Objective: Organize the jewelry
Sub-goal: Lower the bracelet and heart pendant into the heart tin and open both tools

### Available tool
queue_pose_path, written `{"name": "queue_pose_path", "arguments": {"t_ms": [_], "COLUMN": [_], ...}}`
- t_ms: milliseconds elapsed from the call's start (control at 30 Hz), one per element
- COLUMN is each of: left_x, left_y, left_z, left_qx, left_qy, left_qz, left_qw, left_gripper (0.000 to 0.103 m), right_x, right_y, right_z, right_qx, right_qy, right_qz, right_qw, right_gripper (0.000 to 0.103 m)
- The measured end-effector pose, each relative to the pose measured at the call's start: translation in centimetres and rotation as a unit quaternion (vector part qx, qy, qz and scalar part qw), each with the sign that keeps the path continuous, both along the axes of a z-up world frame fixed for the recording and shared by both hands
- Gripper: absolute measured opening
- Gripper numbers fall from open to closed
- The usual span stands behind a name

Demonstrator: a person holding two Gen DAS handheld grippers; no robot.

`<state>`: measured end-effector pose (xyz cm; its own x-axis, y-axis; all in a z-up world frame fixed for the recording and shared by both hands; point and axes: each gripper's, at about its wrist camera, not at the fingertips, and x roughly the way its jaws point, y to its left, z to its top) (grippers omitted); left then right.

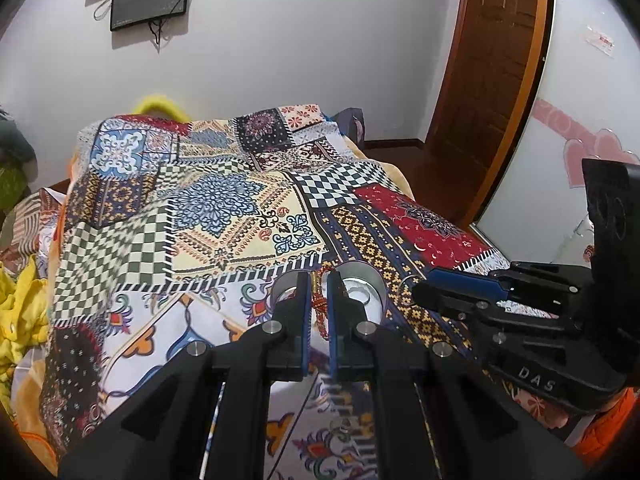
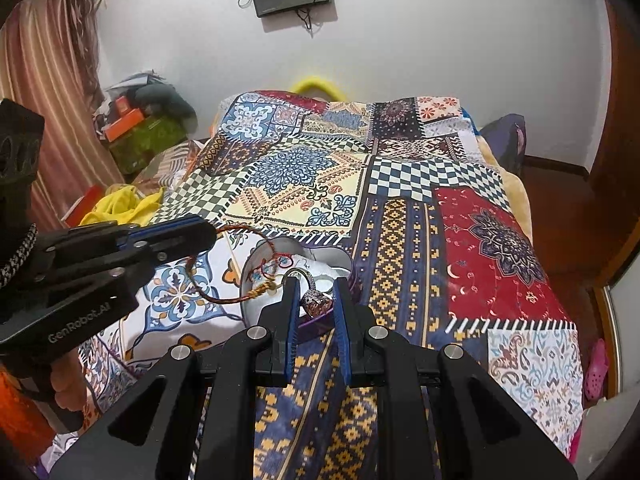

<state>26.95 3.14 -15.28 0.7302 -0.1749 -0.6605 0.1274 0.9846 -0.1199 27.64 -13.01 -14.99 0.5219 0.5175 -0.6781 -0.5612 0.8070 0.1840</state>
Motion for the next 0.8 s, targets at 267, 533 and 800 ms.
{"name": "queue_pose_path", "arguments": {"t_ms": [267,533,800], "left_x": [2.1,3.0,2.9], "left_y": [-0.1,0.2,0.4], "left_z": [-2.1,-3.3,-3.5], "left_qx": [-0.005,-0.014,-0.013], "left_qy": [0.025,0.043,0.053], "left_qz": [-0.005,-0.009,-0.009], "left_qw": [0.9997,0.9989,0.9985], "left_gripper": [0.006,0.006,0.006], "right_x": [1.1,2.0,2.1], "right_y": [1.6,2.5,3.2], "right_z": [-1.2,-2.2,-2.6], "right_qx": [-0.015,-0.032,-0.049], "right_qy": [0.01,0.021,0.025], "right_qz": [0.018,0.034,0.043], "right_qw": [1.0,0.999,0.998], "right_gripper": [0.015,0.015,0.015]}}
